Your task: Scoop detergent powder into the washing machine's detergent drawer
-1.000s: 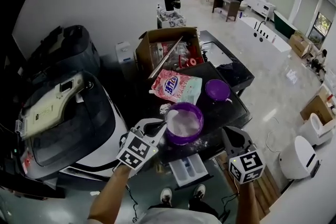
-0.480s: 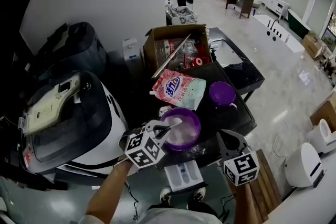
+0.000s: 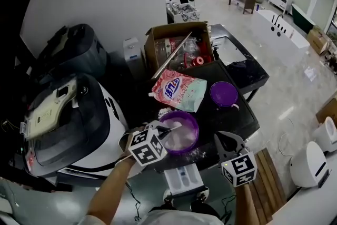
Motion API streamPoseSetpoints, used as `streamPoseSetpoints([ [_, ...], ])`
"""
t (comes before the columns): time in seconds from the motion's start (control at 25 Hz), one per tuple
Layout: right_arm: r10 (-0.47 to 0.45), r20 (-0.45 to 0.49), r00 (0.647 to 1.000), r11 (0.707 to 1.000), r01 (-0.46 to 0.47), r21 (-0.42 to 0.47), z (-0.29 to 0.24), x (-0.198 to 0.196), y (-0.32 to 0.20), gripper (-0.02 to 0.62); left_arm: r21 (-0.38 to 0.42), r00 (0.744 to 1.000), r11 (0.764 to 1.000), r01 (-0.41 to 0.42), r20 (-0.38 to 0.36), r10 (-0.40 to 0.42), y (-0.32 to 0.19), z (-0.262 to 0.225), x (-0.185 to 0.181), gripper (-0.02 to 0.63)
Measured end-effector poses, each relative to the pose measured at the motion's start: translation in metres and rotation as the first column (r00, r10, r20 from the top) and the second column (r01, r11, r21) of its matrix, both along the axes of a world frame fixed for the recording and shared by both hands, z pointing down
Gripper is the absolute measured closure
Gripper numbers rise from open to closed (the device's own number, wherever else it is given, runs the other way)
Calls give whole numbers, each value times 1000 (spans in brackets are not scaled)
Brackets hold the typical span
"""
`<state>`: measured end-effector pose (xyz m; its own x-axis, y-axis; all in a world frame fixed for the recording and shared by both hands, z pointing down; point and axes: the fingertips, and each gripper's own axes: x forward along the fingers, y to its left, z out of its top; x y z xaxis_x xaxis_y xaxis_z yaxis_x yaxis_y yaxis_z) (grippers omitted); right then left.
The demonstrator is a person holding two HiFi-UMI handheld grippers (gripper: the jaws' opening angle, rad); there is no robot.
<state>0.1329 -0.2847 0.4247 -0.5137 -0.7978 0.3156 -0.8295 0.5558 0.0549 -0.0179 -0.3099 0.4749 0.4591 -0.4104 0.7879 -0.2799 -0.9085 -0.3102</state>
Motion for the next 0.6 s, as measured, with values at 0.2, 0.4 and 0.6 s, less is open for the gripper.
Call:
streamPoseSetpoints([
  [0.2,-4,2,1000,1000,4,-14,5,3,-5,598,-37,1000,999,9,23,-8,-5,5,5,592],
  [0.4,-11,4,1000,1000,11,-23,9,4,-8,598,-75,999,997,20,40,-17,-7,14,8,592],
  [0.6,-21,16,1000,999,21,-31,11,4,-11,598,-131,999,991,38,36,-34,-5,20,10,592],
])
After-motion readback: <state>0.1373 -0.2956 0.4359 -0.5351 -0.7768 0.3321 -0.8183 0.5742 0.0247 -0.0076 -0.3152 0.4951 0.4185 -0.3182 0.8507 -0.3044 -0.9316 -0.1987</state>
